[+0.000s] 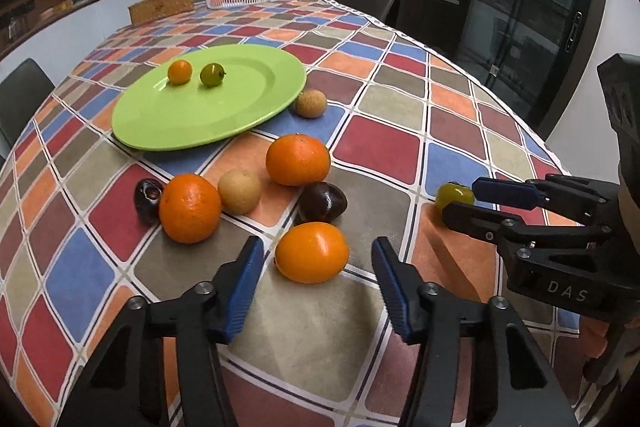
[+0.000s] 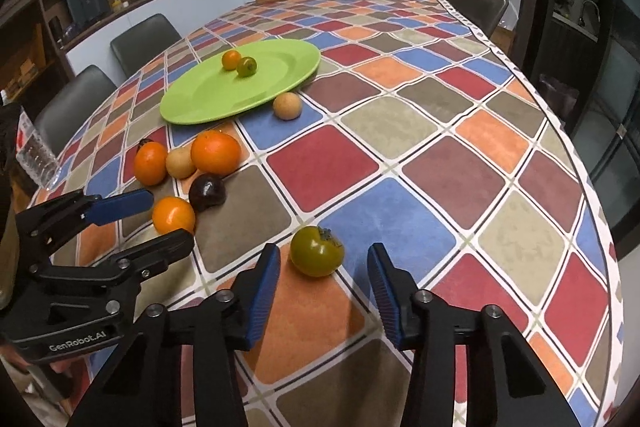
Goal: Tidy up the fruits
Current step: 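Grasp another small mandarin with the left gripper while the right gripper grasps a green tomato, then carry both fruits over the green plate and open both grippers to release them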
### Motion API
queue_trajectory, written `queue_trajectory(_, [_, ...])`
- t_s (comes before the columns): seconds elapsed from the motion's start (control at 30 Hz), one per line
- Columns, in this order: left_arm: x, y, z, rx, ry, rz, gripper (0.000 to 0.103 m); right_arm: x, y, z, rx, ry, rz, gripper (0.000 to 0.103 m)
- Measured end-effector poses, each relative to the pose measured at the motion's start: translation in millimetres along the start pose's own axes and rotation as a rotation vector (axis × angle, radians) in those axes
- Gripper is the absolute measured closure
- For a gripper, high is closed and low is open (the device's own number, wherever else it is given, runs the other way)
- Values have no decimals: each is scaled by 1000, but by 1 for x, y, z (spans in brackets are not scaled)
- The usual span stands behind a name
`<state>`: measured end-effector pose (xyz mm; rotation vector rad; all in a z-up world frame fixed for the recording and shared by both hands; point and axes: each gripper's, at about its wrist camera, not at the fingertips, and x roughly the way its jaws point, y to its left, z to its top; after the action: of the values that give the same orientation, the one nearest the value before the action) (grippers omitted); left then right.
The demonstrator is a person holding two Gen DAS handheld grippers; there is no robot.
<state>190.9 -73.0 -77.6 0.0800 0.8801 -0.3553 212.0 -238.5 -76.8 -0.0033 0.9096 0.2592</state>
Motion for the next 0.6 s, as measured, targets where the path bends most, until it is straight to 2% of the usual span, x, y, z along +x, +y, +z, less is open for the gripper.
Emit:
queue_trajectory(0.2, [4, 2, 3, -16, 9, 5, 63, 4, 0, 0, 1, 6, 11, 66])
queue_trajectory(0.27, [4, 3, 3, -23, 12, -1, 64, 5, 1, 1, -1, 8, 15, 71])
queue_trajectory(0.6, [-4, 2, 4, -29, -4, -13, 64, 3, 5, 2, -13, 6, 24, 73])
